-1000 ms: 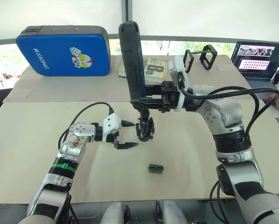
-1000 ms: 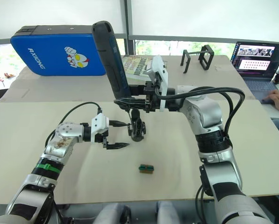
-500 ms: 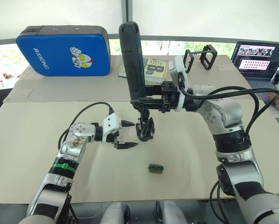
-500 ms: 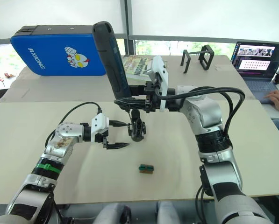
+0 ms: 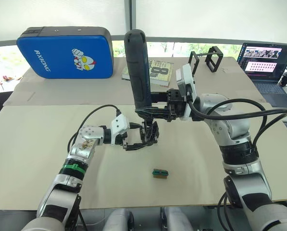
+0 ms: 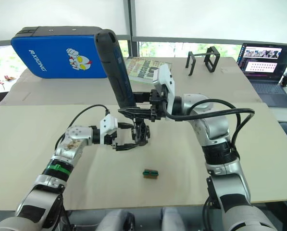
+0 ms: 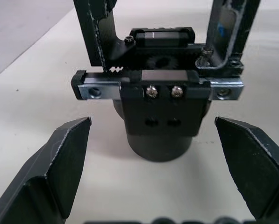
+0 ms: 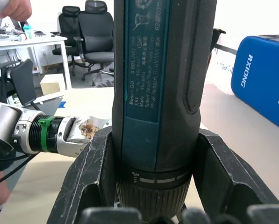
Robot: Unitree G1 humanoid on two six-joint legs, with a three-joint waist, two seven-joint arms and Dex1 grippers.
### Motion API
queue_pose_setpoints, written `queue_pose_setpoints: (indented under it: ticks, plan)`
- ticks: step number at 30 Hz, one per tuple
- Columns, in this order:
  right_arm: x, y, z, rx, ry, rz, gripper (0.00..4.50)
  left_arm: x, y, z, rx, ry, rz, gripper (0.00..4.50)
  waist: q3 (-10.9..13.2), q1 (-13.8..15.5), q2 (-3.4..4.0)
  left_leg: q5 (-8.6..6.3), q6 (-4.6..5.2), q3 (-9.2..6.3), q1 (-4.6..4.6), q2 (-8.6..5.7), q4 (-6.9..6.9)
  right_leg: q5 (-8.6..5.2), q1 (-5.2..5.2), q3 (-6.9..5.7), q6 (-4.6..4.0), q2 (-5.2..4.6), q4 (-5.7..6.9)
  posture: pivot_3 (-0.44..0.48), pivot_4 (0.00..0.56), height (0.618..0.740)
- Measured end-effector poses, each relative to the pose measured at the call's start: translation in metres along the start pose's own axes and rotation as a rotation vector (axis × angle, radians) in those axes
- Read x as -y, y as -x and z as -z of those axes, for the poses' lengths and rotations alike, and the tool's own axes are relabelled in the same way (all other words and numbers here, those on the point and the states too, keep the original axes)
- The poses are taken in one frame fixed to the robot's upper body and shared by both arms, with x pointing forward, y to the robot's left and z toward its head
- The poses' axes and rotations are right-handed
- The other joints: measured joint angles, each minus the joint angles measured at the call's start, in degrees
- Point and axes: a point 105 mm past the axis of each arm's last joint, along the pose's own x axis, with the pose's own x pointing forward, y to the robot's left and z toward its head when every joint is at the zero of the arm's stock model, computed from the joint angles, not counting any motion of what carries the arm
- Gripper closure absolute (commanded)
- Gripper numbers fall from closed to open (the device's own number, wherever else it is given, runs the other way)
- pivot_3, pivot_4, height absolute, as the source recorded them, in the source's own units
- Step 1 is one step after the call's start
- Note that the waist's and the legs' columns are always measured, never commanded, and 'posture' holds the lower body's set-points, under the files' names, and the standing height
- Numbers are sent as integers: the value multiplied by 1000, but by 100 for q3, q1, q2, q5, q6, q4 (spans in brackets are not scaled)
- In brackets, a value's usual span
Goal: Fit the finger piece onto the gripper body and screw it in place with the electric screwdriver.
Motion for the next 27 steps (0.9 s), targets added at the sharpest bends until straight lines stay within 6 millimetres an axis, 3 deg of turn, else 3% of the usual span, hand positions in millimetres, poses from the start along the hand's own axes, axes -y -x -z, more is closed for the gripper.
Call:
queue_pose_setpoints:
  ticks: [11,14,17,27]
  plan:
    - [0,1,2,0,19,5,2589,3,-14,11,10,53,-7,0,-1,6,-1,-6,11,-1,-2,0,10,4,2,2,5,-1,2,0,150,740]
    - [0,2,2,-1,25,5,2589,3,-17,9,18,51,-4,816,-1,4,-1,-17,30,0,0,0,16,7,6,4,7,-1,3,0,150,740]
    - [-1,3,4,3,29,7,2589,3,-17,12,17,54,2,2202,-1,4,-2,-18,31,-1,2,1,18,11,7,3,5,0,4,0,150,740]
    - [-1,7,10,5,3,-21,2589,1,-16,14,6,51,6,2195,-7,0,-5,-18,33,0,14,3,22,19,14,9,1,2,4,0,150,740]
